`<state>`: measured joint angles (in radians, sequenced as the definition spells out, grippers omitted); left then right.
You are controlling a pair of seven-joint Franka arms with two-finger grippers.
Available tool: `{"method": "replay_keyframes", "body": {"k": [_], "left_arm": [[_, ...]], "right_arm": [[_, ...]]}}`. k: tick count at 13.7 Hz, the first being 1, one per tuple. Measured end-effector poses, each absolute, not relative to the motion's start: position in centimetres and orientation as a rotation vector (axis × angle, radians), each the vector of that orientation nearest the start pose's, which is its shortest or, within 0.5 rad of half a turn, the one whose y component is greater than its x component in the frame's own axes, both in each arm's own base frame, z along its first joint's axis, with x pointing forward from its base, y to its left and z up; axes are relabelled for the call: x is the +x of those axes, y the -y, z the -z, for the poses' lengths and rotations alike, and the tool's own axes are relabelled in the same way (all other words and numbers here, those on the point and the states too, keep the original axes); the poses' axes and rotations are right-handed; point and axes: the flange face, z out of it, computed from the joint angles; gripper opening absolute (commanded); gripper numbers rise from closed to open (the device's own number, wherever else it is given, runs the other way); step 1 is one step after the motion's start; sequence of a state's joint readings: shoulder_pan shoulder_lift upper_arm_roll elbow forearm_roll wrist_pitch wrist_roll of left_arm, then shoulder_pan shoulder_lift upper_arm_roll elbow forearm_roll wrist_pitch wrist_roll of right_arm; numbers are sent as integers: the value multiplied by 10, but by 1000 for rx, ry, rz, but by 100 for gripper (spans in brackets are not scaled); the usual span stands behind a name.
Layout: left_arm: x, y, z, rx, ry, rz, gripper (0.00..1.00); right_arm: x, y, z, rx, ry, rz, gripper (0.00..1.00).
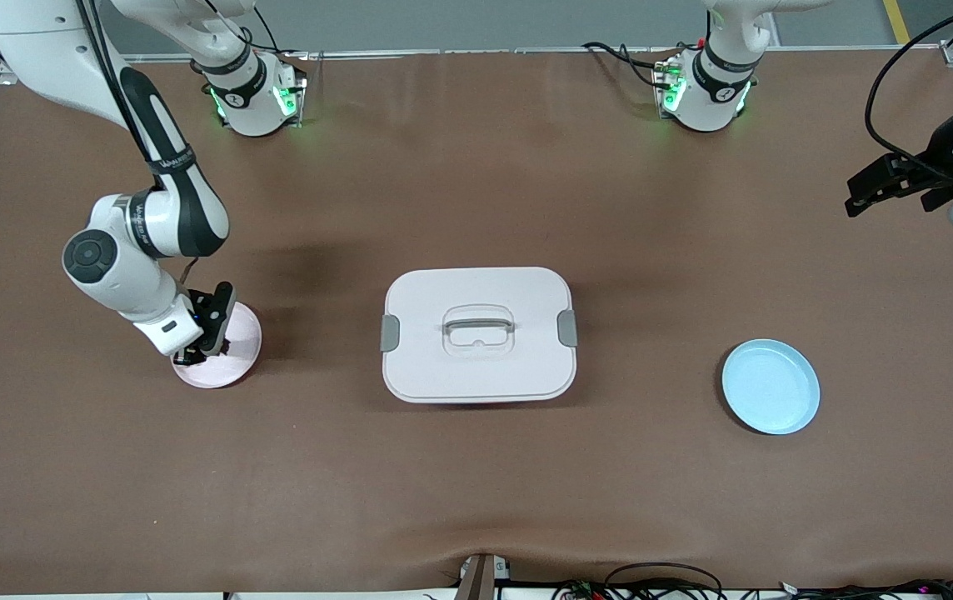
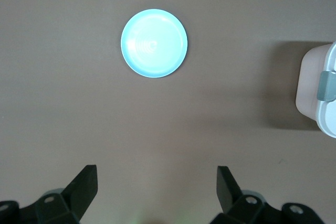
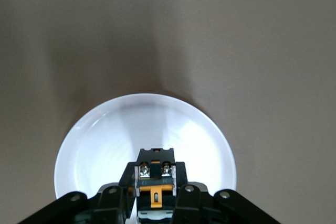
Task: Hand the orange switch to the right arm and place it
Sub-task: 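Lower the switch with the right gripper onto the pink-rimmed white plate, then open the right gripper and lift it off the switch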
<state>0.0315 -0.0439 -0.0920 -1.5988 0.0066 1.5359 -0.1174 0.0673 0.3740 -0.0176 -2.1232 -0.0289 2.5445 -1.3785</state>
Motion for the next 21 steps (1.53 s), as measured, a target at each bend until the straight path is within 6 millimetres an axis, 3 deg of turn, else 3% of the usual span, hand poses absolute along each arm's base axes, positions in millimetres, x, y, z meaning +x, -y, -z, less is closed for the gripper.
{"method": "replay_keyframes", "body": {"k": [15,16,17,21], "left_arm": [[532,38,-629,-3124,74,-82,100],[532,40,-629,-3124,66,-82,100],[532,43,-629,-3124,59,-82,100],[531,45,-629,-3124,53,-82,100]], "right_arm": [[577,-34,-205,-2372,2098,-6,0],[577,-34,-204,-2372,2099,-4,45],[577,-34,-204,-2374,2099,0,99],[577,-34,-204,-2382,2092,2,100]]}}
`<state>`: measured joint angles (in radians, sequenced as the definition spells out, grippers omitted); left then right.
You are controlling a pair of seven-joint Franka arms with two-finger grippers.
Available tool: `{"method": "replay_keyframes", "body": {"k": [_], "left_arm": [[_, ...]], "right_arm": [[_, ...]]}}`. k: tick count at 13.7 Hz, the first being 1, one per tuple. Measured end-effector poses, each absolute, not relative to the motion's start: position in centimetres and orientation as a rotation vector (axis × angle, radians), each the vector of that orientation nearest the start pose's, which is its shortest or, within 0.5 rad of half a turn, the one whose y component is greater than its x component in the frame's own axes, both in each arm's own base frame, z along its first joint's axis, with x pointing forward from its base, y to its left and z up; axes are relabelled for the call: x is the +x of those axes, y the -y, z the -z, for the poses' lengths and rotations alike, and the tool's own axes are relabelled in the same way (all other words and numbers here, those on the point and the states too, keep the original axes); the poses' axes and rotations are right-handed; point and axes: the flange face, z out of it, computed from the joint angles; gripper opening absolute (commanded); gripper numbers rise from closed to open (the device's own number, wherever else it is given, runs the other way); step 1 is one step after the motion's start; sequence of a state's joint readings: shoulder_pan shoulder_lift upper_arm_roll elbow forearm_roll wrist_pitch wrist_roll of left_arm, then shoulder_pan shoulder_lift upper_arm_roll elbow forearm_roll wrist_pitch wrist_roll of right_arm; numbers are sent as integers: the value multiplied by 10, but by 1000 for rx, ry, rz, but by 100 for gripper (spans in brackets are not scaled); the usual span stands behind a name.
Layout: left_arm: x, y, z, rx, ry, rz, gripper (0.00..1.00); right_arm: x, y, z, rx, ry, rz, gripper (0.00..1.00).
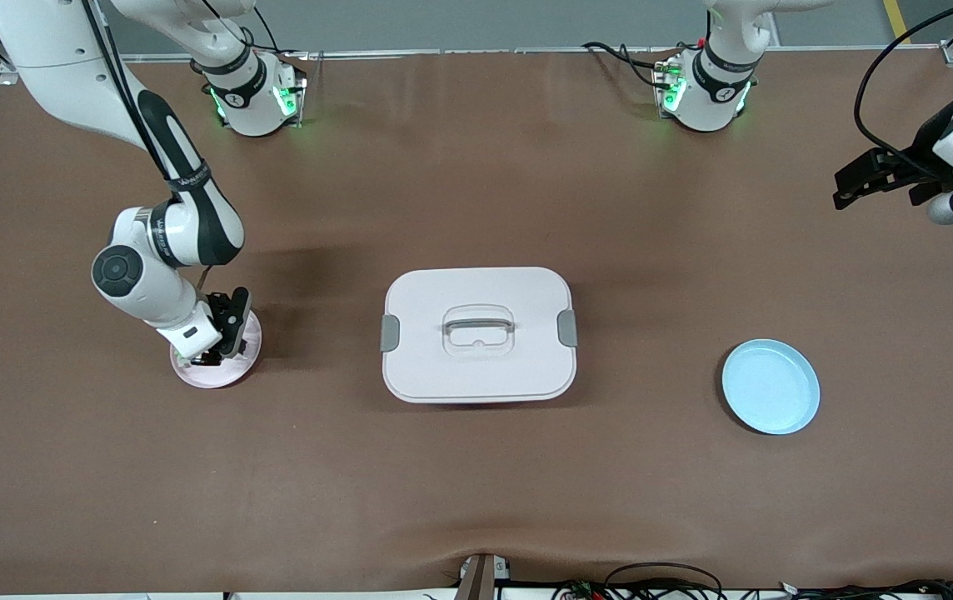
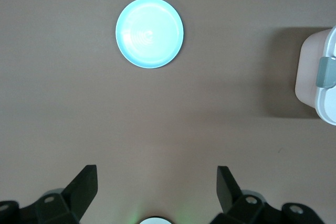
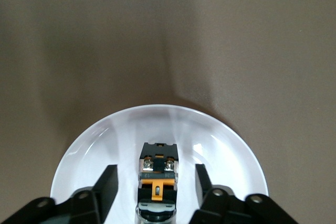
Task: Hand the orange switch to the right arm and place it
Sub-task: 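Open the right gripper and lift it off the switch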
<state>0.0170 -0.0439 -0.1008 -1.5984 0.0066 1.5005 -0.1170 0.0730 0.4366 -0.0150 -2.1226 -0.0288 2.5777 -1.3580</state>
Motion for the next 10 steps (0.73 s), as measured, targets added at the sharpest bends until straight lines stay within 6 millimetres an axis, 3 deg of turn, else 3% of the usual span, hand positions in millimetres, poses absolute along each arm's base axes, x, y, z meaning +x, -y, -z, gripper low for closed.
{"method": "replay_keyframes", "body": {"k": [5,10], "left_arm": [[531,45,-629,-3124,53,-83,100],[531,45,-629,-3124,52,-84,100]], "right_arm": [[584,-35,-213,-2383,2076,-20,100],[604,-43,-268,-2429,1927,-154,100]]}}
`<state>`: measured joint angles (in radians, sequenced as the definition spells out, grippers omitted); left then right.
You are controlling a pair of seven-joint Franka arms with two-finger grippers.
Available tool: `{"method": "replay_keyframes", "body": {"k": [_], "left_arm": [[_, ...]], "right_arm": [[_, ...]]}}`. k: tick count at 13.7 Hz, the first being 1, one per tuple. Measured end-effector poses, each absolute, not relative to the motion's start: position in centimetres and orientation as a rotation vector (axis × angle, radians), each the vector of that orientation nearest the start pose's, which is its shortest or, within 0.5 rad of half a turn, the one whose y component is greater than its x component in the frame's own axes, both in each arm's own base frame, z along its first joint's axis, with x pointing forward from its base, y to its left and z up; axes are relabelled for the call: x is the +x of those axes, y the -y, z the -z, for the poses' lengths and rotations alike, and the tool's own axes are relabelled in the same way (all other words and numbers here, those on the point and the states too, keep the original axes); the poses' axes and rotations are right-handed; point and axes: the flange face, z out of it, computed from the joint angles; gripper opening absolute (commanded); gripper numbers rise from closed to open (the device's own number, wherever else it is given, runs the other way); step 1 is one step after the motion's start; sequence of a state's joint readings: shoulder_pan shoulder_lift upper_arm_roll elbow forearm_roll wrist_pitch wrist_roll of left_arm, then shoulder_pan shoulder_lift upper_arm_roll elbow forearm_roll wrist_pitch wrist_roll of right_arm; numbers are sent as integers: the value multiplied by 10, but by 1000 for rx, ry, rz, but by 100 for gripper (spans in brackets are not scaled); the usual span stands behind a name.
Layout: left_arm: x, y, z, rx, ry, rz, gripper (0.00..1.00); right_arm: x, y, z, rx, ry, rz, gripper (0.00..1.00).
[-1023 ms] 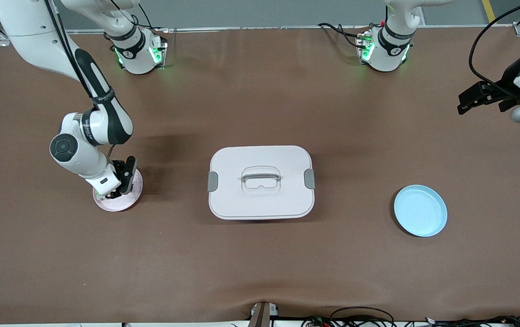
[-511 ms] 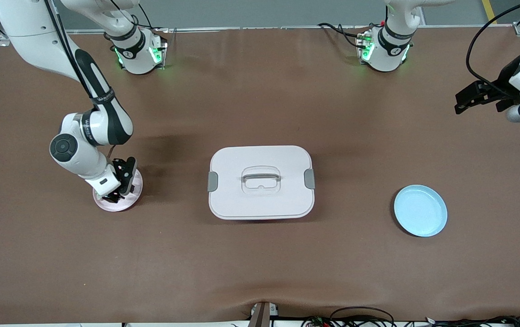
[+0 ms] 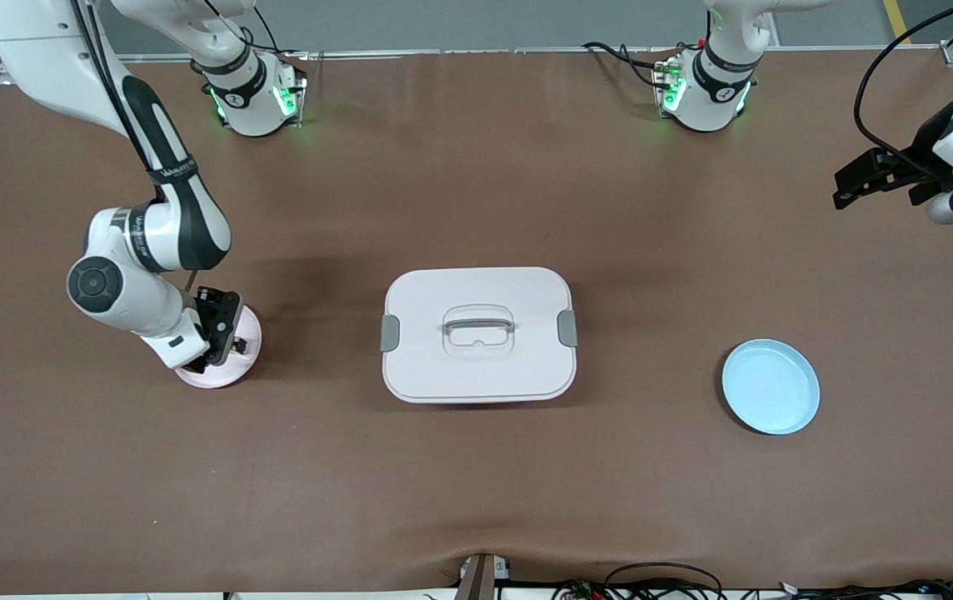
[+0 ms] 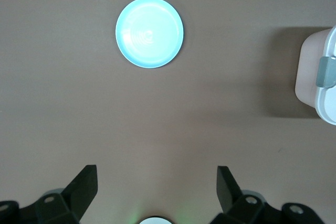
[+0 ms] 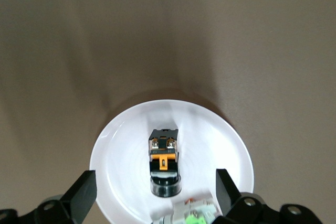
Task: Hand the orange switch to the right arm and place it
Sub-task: 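Open the right gripper and lift it off the switch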
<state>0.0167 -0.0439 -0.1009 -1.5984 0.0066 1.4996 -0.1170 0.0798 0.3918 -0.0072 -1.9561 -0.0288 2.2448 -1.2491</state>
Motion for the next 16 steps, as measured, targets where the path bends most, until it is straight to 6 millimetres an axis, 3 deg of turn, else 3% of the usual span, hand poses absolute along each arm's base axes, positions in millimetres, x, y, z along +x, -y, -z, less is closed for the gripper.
{"method": "replay_keyframes", "body": {"k": [9,16], "left_arm": [[531,46,-629,-3124,51,-84,100],[531,49,-629,-3123,41,-84,100]], "right_arm": [[637,-46,-380,-2626,1580,-296,100],[636,-38,-449,-2802,1202,-435,100]]}}
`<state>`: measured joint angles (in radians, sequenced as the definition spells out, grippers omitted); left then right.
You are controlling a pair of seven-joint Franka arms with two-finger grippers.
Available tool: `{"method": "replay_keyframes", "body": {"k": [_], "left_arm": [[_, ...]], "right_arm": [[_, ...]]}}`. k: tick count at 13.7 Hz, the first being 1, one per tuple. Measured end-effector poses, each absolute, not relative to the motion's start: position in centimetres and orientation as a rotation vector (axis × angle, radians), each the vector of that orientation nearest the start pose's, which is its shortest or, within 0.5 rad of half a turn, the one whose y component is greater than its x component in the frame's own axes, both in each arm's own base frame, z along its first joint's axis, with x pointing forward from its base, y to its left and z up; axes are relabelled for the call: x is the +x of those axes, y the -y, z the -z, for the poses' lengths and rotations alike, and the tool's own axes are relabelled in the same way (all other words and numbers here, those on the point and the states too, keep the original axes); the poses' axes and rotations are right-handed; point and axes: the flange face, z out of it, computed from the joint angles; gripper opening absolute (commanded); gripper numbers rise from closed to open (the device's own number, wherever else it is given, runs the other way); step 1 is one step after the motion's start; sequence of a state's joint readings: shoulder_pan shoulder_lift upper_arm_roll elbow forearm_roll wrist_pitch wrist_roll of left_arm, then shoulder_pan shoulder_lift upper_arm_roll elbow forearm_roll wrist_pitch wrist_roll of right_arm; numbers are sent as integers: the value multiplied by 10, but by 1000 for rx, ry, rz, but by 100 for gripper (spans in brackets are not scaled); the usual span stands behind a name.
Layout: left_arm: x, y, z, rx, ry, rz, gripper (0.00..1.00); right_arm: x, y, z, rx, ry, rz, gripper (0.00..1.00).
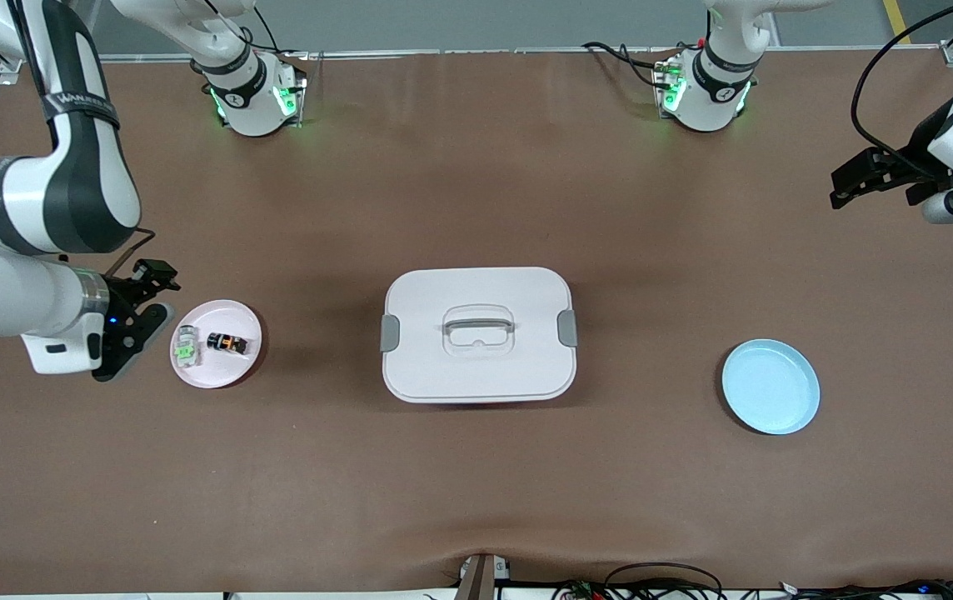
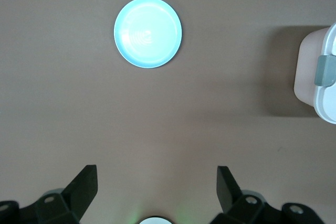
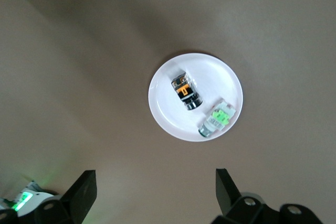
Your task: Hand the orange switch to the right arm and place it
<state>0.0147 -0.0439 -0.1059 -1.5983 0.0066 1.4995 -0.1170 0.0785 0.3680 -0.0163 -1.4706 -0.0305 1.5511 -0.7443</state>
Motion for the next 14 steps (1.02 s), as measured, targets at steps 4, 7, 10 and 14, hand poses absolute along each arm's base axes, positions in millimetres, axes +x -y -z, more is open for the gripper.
{"method": "replay_keyframes", "body": {"k": [4,7,10,14], "left_arm": [[531,49,-629,-3123,41,-84,100],[531,49,-629,-3123,41,-84,100],[531,49,-629,-3123,41,-84,100],[531,49,-629,-3123,41,-84,100]], "right_arm": [[635,-43,-472,-2959,866,-452,100],[630,-52,-475,-3027,645,-509,100],[627,-61,-481,-3100,382,-535,100],[625,-66,-497,-3175,-69,-531,100]]}}
